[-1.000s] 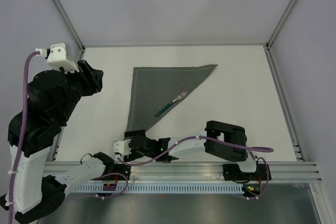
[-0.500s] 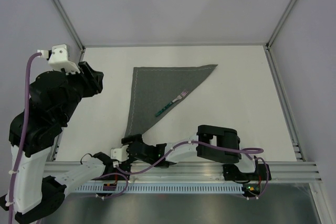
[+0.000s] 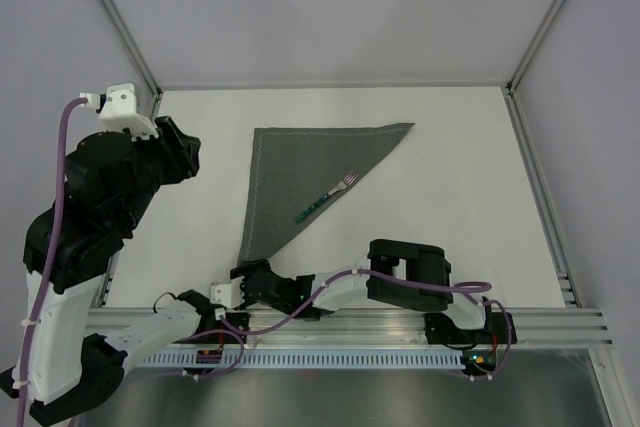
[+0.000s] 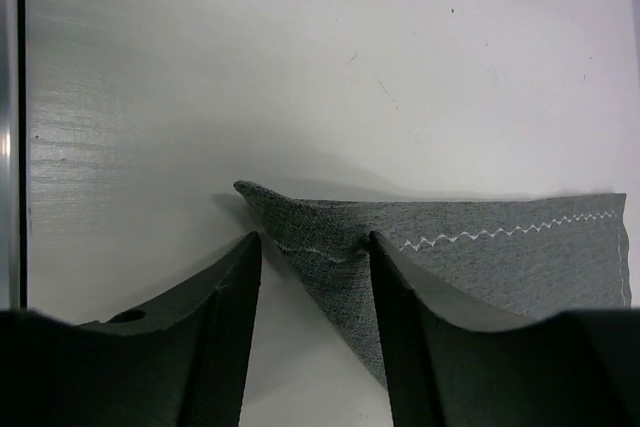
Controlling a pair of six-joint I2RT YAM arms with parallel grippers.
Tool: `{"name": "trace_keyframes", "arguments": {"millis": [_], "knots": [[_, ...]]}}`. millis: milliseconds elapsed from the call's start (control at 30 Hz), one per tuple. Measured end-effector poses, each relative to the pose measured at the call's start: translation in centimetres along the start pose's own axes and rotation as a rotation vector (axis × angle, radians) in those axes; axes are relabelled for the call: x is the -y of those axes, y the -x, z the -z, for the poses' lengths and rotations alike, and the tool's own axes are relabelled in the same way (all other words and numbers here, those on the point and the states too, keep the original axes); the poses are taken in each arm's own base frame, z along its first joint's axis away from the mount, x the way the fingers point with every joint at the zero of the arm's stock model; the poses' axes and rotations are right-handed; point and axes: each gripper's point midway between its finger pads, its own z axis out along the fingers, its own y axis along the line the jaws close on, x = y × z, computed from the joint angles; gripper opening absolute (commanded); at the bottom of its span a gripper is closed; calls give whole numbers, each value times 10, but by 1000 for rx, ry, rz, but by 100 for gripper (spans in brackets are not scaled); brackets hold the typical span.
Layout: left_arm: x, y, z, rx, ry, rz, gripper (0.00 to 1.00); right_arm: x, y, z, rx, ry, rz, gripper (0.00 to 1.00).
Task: Fold the napkin, place the utensils inside, and roll it up
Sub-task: Fold the napkin
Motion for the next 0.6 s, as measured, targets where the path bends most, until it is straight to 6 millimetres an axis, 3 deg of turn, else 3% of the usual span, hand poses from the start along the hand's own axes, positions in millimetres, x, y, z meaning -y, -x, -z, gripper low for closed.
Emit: {"name": "trace_keyframes", "arguments": {"millis": [133, 233, 433, 600], "knots": [[1, -1, -2, -6, 2, -3, 56, -2, -4, -2, -7, 4, 6, 35], [1, -2, -4, -10, 4, -5, 56, -2, -6, -2, -12, 7, 5, 29], [2, -3, -6, -17, 6, -8, 56, 8, -6, -6, -16, 5, -8, 21], [2, -5, -7, -21, 8, -10, 56, 5, -7, -7, -23, 46, -15, 19]]}}
